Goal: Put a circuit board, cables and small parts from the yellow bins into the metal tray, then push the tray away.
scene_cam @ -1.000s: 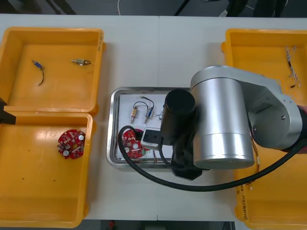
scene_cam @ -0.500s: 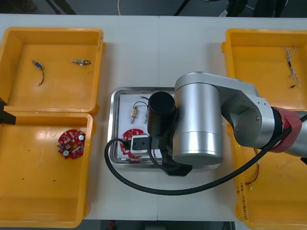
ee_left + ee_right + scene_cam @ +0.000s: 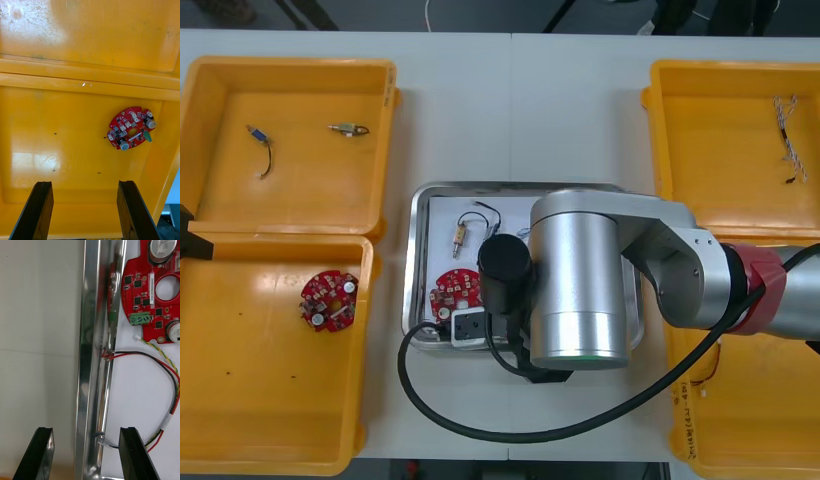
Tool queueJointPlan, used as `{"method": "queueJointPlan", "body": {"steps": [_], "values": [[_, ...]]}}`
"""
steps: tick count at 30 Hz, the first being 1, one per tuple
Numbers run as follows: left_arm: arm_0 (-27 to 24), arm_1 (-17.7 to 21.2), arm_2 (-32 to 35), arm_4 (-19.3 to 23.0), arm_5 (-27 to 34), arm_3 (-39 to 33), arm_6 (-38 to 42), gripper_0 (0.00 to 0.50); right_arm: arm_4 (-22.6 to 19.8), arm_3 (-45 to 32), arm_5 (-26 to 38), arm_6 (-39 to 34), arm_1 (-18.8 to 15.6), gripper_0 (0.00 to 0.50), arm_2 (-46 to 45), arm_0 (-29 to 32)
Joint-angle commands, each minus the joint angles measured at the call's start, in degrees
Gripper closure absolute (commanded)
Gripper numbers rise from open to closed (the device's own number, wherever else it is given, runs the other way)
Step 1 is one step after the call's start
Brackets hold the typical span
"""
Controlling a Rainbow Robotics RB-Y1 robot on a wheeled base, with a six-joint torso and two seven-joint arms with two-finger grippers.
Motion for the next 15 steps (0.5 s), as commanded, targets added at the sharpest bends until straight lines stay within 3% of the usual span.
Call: {"method": "queueJointPlan", "body": {"steps": [1,6,15], "values": [[0.98,2.69,1.78,0.46,-0.55,-1.31,-4.57,0.000,2.10,-0.25,-1.56,0.17,1.67,0.000,0.90,0.69],[0.98,2.69,1.78,0.46,-0.55,-1.31,-4.57,0.000,5.26,0.54,-2.79,-0.36,2.46,0.000,3.45,1.48],[0.98,2.69,1.78,0.46,-0.55,-1.31,-4.57,0.000,6.05,5.64,-5.52,-1.06,4.57,0.000,4.68,2.54]]}}
